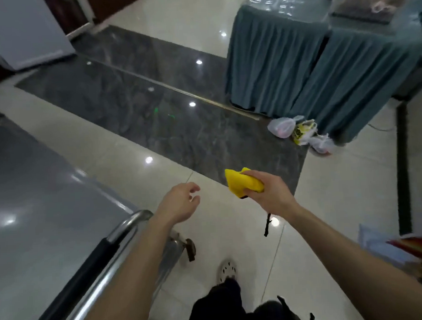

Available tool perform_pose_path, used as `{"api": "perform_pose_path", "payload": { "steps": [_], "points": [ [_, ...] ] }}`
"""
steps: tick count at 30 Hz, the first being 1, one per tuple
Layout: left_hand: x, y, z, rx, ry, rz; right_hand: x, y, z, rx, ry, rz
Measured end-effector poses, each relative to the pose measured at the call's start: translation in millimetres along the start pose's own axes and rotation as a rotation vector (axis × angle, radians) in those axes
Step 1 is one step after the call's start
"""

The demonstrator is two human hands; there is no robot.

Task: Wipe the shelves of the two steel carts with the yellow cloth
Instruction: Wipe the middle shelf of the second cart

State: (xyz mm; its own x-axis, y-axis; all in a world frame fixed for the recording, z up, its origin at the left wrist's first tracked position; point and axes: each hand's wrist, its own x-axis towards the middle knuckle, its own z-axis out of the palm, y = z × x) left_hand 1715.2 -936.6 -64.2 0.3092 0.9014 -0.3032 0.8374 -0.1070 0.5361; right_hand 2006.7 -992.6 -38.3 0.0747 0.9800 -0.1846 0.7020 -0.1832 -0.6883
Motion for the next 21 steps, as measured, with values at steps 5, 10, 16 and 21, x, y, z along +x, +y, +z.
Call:
{"api": "perform_pose_path", "payload": {
  "steps": [5,10,16,21],
  "points": [
    [63,-6,-52,-0.018,0.104,-0.120,115,-30,-13,-0.023,-0.146,-0.127],
    [120,-31,-83,-0.043,0.215,-0.282,242,-62,-5,-0.058,-0.320,-0.267],
    [154,-45,-98,-0.212,0.439,-0.548,373,-131,25,-0.138,-0.698,-0.471],
    [147,-46,-95,-0.406,0.644,-0.746,430,-201,65,-0.145,-1.128,-0.534]
  ]
}}
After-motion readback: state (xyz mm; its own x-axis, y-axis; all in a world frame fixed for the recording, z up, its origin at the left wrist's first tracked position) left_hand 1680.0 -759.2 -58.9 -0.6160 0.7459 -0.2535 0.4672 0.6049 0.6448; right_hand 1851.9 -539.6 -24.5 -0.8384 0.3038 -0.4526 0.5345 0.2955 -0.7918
